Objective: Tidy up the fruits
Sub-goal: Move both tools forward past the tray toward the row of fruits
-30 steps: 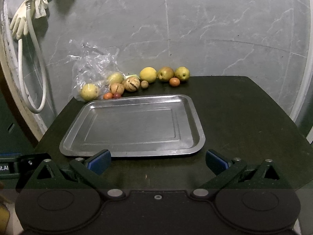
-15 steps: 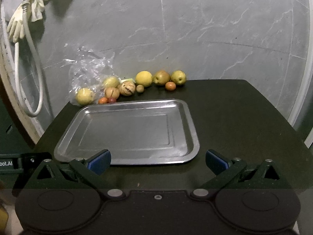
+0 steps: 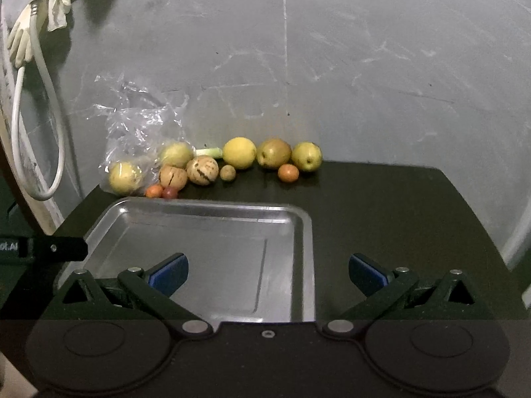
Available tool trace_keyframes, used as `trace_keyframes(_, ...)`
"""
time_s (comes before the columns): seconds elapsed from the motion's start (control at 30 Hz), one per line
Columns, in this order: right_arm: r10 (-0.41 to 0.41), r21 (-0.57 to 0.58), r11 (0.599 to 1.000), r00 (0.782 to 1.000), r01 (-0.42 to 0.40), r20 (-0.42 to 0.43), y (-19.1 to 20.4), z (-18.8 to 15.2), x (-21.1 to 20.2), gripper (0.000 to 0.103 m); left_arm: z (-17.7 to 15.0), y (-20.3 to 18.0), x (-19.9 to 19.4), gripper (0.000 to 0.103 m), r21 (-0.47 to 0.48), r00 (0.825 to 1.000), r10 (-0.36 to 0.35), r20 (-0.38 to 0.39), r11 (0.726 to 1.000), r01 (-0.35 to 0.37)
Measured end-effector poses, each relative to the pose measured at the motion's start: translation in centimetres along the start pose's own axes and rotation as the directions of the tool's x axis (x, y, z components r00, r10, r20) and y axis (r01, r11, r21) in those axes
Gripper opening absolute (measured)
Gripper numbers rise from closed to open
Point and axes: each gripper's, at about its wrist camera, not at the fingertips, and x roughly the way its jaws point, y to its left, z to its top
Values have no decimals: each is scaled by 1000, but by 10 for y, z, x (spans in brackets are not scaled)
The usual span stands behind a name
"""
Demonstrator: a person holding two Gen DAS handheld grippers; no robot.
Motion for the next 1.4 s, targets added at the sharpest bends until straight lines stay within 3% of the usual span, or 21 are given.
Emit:
trace_keyframes(0.4,108,-92,990,994,-109,-16,-25,19,43,102,20,-12,34,102,-60,994,104,-32,993,-106)
trace_keyframes(0.73,176,-142,973,983,-182,-54,-7,26,58,102,46,9,53,102,-69,986,157,-58,985,-161)
trace_keyframes(1.07,125,-144,981,990,-133,-64,12,46,73,102,82,30,75,102,-81,996,90,-23,993,-91)
trace_keyframes(1.4,6,-82,997,998,-11,-64,-16,60,87,102,97,-9,99,102,38,999,-45,-12,998,45)
